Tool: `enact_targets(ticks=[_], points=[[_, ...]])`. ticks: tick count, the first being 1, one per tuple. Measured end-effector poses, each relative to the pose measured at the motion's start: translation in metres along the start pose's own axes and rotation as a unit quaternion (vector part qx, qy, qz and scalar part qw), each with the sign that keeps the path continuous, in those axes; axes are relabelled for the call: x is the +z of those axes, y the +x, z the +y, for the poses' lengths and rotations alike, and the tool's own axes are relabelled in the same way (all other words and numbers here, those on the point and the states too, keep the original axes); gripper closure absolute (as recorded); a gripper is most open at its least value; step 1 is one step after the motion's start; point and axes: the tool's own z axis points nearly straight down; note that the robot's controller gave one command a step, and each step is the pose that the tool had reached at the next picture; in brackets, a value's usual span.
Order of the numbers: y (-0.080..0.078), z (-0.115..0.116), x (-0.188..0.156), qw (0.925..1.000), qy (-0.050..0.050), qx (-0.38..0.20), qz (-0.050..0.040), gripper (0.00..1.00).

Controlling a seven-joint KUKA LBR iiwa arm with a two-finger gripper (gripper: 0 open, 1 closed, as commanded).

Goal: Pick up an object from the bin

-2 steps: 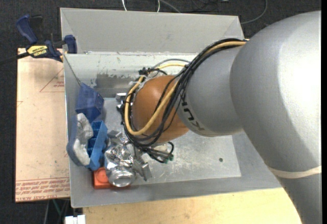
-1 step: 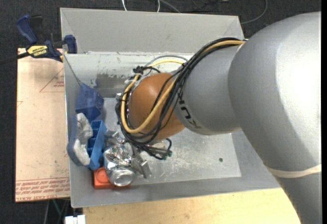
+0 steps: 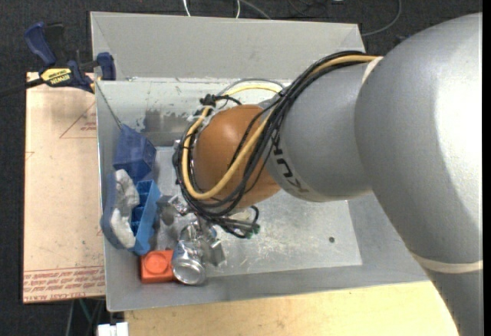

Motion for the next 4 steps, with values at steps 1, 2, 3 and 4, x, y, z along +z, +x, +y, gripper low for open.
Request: enact_targets(ticks=[1,2,3,4], points=[[0.002,-0.006,0.010,0.9997,0.000,-0.024,0.0001,0.00],[-0.002,-0.003,-0.008,1.0000,-0.001,-0.006,-0.0014,0.00],[-0.003,-0.002,-0.009,0.9998,-0.001,-0.018,-0.0013,0.00],[0.042,-0.056,0.028,0.9894,-0.001,-0.145,-0.0010,0.00]])
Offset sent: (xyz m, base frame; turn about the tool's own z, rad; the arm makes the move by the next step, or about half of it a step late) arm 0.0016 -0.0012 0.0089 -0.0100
